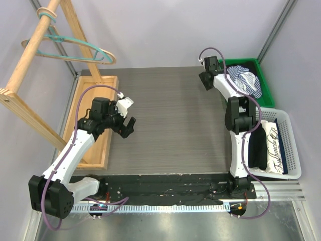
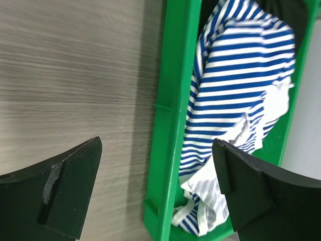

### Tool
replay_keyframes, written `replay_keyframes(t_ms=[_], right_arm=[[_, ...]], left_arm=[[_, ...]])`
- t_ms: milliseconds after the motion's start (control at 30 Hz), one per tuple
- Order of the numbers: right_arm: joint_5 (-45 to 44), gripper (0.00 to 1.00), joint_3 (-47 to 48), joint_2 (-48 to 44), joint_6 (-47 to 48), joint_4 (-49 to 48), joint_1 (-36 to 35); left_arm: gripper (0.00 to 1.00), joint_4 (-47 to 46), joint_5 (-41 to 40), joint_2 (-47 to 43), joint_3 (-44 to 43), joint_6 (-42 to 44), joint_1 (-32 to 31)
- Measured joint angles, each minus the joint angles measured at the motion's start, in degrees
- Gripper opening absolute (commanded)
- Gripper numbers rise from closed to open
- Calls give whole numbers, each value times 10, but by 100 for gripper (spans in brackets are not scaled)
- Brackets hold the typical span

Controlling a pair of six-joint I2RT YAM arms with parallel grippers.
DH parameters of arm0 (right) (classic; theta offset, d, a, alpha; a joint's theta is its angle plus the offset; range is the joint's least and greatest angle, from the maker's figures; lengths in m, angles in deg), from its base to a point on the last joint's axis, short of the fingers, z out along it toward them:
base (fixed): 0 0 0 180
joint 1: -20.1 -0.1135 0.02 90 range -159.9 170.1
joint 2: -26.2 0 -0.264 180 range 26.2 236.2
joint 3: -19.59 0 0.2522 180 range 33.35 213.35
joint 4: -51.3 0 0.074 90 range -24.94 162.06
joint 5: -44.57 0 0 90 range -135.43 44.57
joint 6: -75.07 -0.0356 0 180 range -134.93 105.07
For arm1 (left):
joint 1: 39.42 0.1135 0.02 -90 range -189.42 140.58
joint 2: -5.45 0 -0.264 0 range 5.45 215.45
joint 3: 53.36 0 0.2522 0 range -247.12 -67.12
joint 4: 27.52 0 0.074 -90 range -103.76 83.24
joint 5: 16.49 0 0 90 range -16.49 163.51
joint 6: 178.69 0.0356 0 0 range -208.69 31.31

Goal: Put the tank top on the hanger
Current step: Adjust the bin at the center of the board, then pick up the tank top from the bin.

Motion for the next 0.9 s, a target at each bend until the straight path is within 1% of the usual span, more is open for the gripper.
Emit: replay_keyframes(t_ms=[100,233,333,400,600,700,900], right_arm=[[27,99,7,-35,-26,14,-3],[51,97,51,-57,-68,24,12],[74,96,79,-60,-98,33,48],[97,96,92,-60,-116,42,84],[150,95,98,-57,-137,71,179],[176,95,98,-49,-141,77,191],[237,94,105,-20,-151,84,189]], left_arm=[[100,0,0,0,0,0,0],[100,0,0,0,0,0,0],[100,0,0,0,0,0,0],[100,0,0,0,0,0,0],[100,0,0,0,0,0,0],[100,0,0,0,0,0,0],[100,0,0,0,0,0,3]])
